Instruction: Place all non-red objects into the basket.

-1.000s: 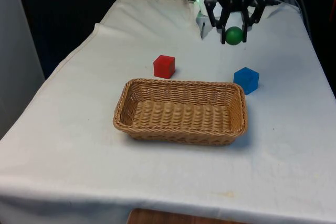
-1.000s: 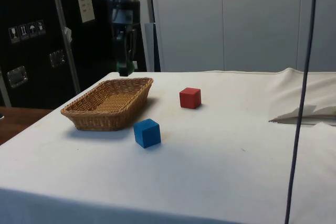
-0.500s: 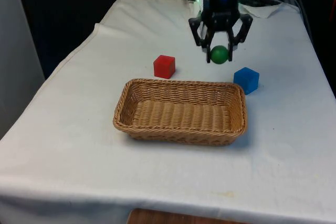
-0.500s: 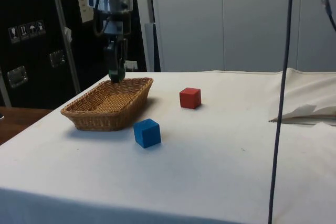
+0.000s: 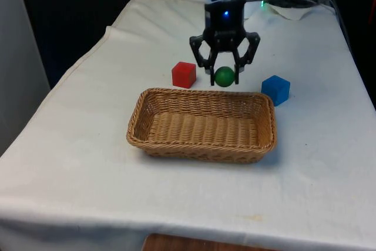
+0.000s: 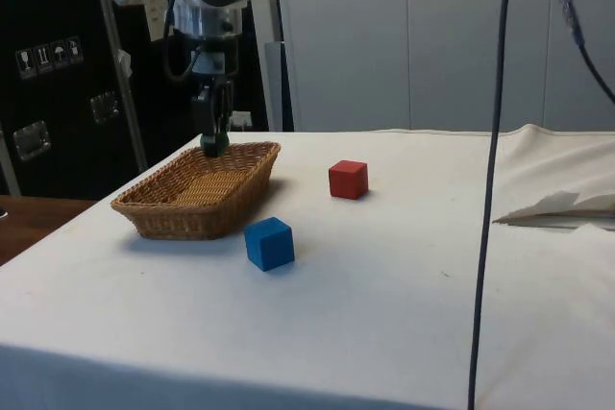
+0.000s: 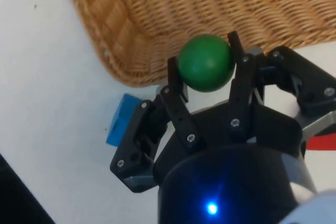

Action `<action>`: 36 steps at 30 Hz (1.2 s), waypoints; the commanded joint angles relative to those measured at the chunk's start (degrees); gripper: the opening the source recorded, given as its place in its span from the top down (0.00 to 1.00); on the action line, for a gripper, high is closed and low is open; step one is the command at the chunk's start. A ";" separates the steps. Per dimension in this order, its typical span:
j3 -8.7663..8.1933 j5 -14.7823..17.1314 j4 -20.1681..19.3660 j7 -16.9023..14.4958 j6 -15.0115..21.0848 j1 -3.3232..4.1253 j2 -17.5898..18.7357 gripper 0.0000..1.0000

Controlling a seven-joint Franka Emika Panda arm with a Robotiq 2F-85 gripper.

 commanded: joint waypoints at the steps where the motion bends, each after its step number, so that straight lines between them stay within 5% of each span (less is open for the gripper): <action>1: 0.29 0.63 0.63 -0.69 -0.11 -0.57 0.57 1.00; 5: -0.40 0.80 1.83 -1.09 -0.17 -0.80 1.89 1.00; 6: -0.74 0.17 1.26 -0.46 0.00 -0.29 1.43 1.00; 7: -0.57 0.80 2.12 -1.15 -0.11 -0.92 2.23 1.00; 14: -1.66 0.92 4.64 -1.78 0.17 -1.66 5.39 1.00; 15: -2.12 0.29 4.07 -1.09 0.06 -0.97 4.81 1.00; 16: -1.78 1.09 4.98 -1.95 0.29 -1.83 5.90 1.00; 19: -2.29 2.41 6.36 -2.98 0.57 -2.18 8.08 1.00; 23: -2.81 4.47 7.73 -4.41 0.80 -2.41 10.20 1.00; 24: -3.50 4.01 7.45 -3.95 0.57 -1.72 9.91 1.00; 26: -3.15 6.07 8.65 -5.50 0.86 -2.52 11.57 1.00; 33: -3.61 8.08 9.68 -6.82 0.86 -2.46 12.89 1.00; 34: -4.01 7.68 9.40 -6.36 0.86 -2.01 12.78 1.00; 36: -3.55 8.31 9.74 -6.93 0.92 -2.52 13.01 1.00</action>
